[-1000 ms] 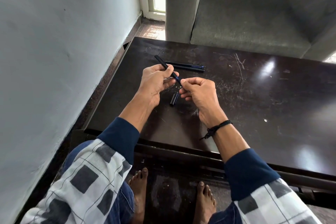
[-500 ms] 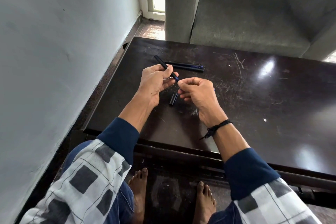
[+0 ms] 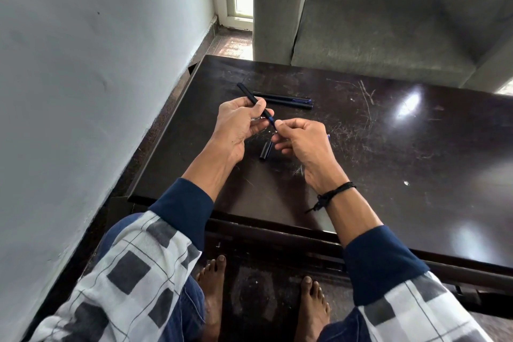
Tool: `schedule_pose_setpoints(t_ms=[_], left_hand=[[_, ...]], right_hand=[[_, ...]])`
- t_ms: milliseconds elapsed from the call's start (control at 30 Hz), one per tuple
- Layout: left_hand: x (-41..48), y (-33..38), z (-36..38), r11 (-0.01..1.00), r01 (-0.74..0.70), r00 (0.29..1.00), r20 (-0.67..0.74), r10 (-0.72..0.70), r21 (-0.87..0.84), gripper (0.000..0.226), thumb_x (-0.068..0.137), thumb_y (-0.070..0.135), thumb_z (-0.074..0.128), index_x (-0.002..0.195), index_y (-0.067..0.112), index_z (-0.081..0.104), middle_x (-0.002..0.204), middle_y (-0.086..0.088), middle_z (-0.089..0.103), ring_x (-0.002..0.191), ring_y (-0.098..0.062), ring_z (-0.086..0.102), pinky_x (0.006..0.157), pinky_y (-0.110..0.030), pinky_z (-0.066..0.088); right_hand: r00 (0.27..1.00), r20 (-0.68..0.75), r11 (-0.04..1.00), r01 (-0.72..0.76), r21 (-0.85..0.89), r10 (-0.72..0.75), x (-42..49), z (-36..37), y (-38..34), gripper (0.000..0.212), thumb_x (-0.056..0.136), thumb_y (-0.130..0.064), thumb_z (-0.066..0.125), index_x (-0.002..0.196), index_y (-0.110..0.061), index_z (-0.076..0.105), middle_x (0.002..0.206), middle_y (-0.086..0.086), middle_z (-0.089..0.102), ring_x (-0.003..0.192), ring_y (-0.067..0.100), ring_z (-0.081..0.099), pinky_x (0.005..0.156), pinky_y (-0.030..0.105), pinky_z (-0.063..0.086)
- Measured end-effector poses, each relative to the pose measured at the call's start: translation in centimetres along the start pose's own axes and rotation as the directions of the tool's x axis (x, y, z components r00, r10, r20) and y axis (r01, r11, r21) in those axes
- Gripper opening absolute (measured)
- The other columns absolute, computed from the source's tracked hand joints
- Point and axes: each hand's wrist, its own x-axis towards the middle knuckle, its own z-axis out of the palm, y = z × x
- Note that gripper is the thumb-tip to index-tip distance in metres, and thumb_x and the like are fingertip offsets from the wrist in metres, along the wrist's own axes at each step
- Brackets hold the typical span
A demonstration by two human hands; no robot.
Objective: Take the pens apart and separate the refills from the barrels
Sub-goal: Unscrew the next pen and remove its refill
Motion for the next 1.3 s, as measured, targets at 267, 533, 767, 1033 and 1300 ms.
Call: schedule_pose_setpoints(t_ms=[267,533,767,1033,1300], left_hand=[[-0.16,0.08,0.18,1.000,-0.008,1.000,0.007,0.008,-0.005,0.011,0.096,0.008,0.065,0.102,0.001,0.070,0.079,-0.005,0.076,0.077,-0.015,0.074,0.079,-0.030,0.062],[-0.08,0.04,0.17,1.000,-0.004,1.000,0.002,0.004,0.001,0.011,0.096,0.010,0.066,0.103,0.003,0.071,0.091,-0.014,0.076,0.085,-0.019,0.075,0.077,-0.029,0.062],[-0.26,0.15,0.20,1.000,-0.006,1.000,-0.002,0.006,-0.005,0.014,0.096,0.008,0.065,0.106,-0.001,0.070,0.084,-0.008,0.077,0.083,-0.018,0.075,0.082,-0.033,0.062],[-0.15,0.03,0.30,1.000,0.001,1.000,0.003,-0.001,-0.001,0.011,0.097,0.009,0.065,0.104,0.002,0.070,0.090,-0.013,0.076,0.084,-0.019,0.075,0.082,-0.033,0.062],[-0.05,0.08,0.13,1.000,0.001,1.000,0.006,-0.001,-0.005,0.019,0.097,0.009,0.064,0.110,-0.003,0.069,0.090,-0.014,0.076,0.084,-0.021,0.074,0.083,-0.035,0.061]], right_hand=[[1.000,-0.016,1.000,-0.002,0.022,0.002,-0.23,0.18,-0.21,0.028,0.095,-0.041,0.070,0.095,-0.014,0.073,0.073,0.002,0.072,0.057,0.008,0.061,0.052,0.017,0.049],[1.000,-0.006,1.000,-0.001,0.016,0.001,-0.03,0.02,-0.20,0.015,0.101,-0.018,0.063,0.090,-0.015,0.073,0.068,0.001,0.070,0.054,0.007,0.060,0.053,0.018,0.048],[1.000,-0.013,0.999,0.017,0.038,-0.017,-0.08,0.01,-0.15,0.021,0.097,-0.035,0.069,0.095,-0.015,0.073,0.076,0.005,0.074,0.059,0.011,0.064,0.055,0.021,0.053],[1.000,-0.012,0.999,0.019,0.043,-0.018,-0.01,-0.09,0.02,0.009,0.098,-0.015,0.067,0.091,-0.010,0.070,0.070,0.004,0.072,0.055,0.009,0.063,0.053,0.017,0.050],[0.999,-0.033,0.998,0.029,0.048,-0.027,-0.14,-0.06,-0.06,0.018,0.092,-0.026,0.075,0.095,-0.009,0.070,0.076,0.006,0.073,0.060,0.013,0.066,0.054,0.020,0.052]])
